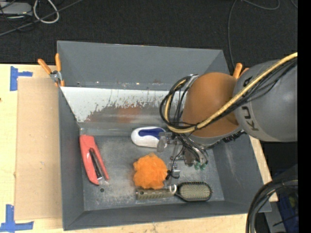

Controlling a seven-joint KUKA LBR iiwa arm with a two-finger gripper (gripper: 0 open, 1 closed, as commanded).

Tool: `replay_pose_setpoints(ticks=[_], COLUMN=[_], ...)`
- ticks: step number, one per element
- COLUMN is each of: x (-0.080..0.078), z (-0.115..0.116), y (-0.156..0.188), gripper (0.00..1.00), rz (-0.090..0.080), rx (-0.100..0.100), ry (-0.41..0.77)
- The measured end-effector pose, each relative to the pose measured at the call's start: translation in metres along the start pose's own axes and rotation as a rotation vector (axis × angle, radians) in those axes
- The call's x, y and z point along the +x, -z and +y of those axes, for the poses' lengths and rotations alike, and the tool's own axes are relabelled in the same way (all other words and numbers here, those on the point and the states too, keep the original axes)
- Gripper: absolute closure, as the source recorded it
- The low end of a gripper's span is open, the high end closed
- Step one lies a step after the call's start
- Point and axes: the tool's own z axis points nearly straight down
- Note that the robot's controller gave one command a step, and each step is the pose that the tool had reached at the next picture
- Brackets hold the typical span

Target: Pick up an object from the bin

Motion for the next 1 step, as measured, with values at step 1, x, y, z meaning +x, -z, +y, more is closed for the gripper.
replay_pose_setpoints(ticks=[1], x=[-0.0017], z=[-0.0004], y=[0.0038], gripper=[0.00], rz=[-0.008], rx=[0.000], ry=[-0.002])
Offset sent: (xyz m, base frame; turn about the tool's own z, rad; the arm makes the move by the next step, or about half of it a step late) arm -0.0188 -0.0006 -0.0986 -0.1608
